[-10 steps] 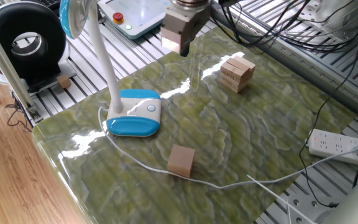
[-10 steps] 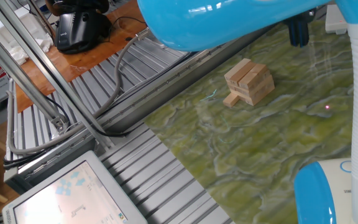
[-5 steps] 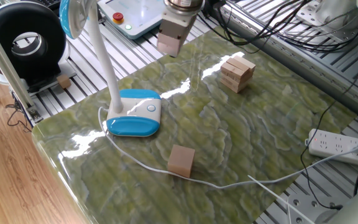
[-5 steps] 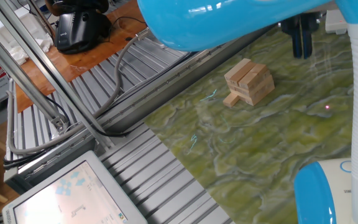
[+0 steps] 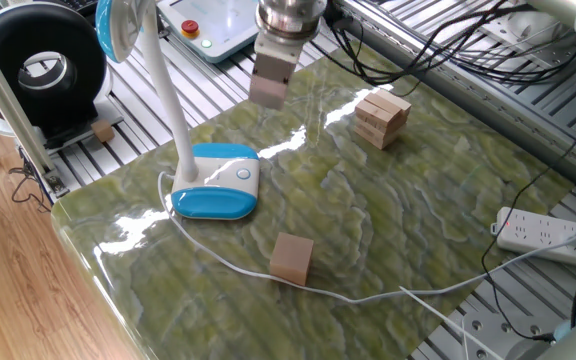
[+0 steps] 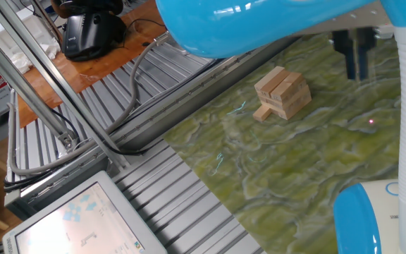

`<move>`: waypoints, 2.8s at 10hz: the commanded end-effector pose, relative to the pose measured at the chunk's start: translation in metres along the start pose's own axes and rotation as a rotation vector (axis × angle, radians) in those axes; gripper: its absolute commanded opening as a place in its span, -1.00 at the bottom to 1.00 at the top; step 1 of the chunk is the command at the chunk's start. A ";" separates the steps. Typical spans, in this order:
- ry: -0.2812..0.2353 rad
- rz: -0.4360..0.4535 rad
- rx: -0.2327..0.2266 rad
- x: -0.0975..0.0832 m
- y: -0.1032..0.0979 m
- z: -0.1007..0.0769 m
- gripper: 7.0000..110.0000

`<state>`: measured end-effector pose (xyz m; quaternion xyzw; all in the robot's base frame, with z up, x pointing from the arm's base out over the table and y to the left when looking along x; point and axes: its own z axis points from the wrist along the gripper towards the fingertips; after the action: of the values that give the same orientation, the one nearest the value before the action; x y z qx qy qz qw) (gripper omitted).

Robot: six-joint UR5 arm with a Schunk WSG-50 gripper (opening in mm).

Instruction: Turn on the desk lamp by pressing the button

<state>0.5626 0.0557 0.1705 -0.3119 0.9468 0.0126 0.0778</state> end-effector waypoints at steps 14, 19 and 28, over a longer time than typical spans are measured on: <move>0.027 0.253 0.088 0.010 -0.016 0.007 -1.00; 0.161 0.292 -0.056 0.049 -0.002 0.002 -0.28; 0.284 -0.429 -0.087 0.080 -0.011 -0.006 0.57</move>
<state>0.5157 0.0062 0.1611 -0.3320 0.9425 -0.0050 -0.0391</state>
